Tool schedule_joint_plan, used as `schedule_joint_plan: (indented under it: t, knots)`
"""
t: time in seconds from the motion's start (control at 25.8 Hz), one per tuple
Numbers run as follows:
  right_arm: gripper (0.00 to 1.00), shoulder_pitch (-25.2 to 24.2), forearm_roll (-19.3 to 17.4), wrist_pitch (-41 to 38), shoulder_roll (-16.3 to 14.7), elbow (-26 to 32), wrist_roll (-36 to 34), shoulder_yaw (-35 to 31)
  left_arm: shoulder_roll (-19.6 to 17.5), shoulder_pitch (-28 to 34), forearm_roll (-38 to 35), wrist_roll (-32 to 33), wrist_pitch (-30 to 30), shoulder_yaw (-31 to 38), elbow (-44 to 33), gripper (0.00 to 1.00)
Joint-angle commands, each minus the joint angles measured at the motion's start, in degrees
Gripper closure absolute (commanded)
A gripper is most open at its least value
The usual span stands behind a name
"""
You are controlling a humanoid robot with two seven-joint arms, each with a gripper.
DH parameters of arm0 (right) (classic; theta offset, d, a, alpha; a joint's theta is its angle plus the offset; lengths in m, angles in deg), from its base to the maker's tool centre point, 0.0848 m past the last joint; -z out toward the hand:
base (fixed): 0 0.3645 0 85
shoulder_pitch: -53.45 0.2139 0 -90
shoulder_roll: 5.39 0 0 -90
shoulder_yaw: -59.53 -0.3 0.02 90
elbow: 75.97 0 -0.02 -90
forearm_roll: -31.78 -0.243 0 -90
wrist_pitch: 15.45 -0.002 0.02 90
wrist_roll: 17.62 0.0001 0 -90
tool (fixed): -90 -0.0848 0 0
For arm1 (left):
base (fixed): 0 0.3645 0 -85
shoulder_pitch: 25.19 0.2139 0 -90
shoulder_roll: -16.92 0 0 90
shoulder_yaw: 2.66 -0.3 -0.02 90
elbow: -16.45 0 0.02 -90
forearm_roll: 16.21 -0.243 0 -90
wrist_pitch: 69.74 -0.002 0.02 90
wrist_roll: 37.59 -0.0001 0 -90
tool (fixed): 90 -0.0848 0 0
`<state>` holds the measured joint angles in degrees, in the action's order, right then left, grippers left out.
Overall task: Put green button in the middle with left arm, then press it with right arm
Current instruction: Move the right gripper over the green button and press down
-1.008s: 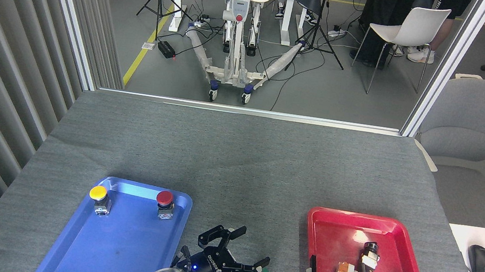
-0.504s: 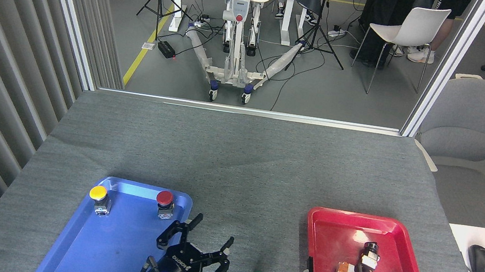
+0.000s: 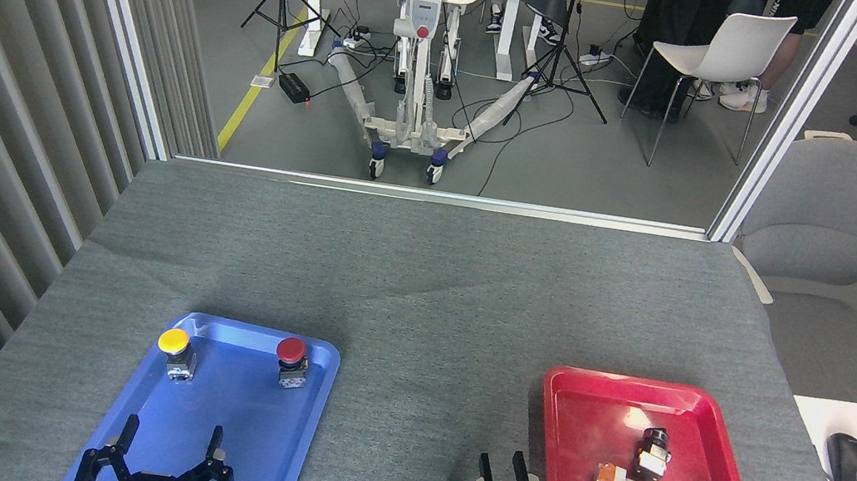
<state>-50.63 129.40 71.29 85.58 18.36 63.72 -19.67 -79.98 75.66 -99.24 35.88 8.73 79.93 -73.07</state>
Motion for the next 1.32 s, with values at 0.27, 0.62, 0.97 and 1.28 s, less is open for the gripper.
schedule_joint_plan:
  t: [0.27,0.62,0.97,1.28]
  knots:
    - [1.0,0.5,0.7,4.0,1.1,-8.7,0.0,4.6,0.3,0.2,0.5,0.2,-0.2,1.4,-0.1,0.01]
    - [1.0,0.7,0.3,5.0,1.3,-12.8,-0.5,4.6,0.2,0.2,0.9,0.2,-0.2,1.5,0.0,0.01]
    - [0.49,0.8,-0.1,8.2,1.1,-4.7,-2.5,4.5,0.2,0.2,0.9,0.2,0.0,1.5,0.0,0.01]
    - [0.01,0.0,-0.1,9.6,-0.2,0.4,-2.4,-1.4,0.0,0.2,0.8,-0.3,0.0,1.5,0.0,0.01]
